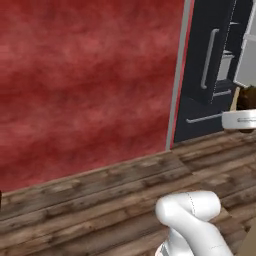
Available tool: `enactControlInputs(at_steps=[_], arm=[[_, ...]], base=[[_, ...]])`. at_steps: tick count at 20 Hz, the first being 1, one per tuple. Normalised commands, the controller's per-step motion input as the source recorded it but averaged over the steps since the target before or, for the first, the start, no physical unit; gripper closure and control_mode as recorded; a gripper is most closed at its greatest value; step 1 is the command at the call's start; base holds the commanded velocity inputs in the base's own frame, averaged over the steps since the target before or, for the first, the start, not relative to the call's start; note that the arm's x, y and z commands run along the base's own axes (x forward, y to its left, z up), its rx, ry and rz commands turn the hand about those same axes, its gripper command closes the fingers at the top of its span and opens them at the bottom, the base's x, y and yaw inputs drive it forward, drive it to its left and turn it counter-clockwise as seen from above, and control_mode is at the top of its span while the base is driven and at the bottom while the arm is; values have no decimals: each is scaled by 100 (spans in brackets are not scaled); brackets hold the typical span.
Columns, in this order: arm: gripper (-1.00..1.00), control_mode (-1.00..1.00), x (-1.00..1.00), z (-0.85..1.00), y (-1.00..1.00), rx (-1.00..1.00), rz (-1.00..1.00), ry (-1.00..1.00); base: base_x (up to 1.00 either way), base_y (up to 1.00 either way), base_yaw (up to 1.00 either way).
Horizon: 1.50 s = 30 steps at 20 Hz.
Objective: Transport the chicken drumstick and sweet potato to the fridge. Place the chicken drumstick on the rack containing meat and place the sweet potato on the rack containing the vegetable, ensuring meats and vegetables are on different racks.
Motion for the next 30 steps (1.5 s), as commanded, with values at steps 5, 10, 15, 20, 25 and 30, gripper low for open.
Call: enactControlInputs(at_steps=[5, 10, 15, 20, 25, 30], arm=[[100, 100, 0, 0, 0, 0, 0, 0], [100, 100, 0, 0, 0, 0, 0, 0], [100, 100, 0, 0, 0, 0, 0, 0], [100, 100, 0, 0, 0, 0, 0, 0], [100, 100, 0, 0, 0, 0, 0, 0], [100, 100, 0, 0, 0, 0, 0, 0]], base=[[100, -31, 28], [100, -29, 32], [100, -53, 38], [75, -92, 33], [-39, -100, 18], [-61, -94, 2]])
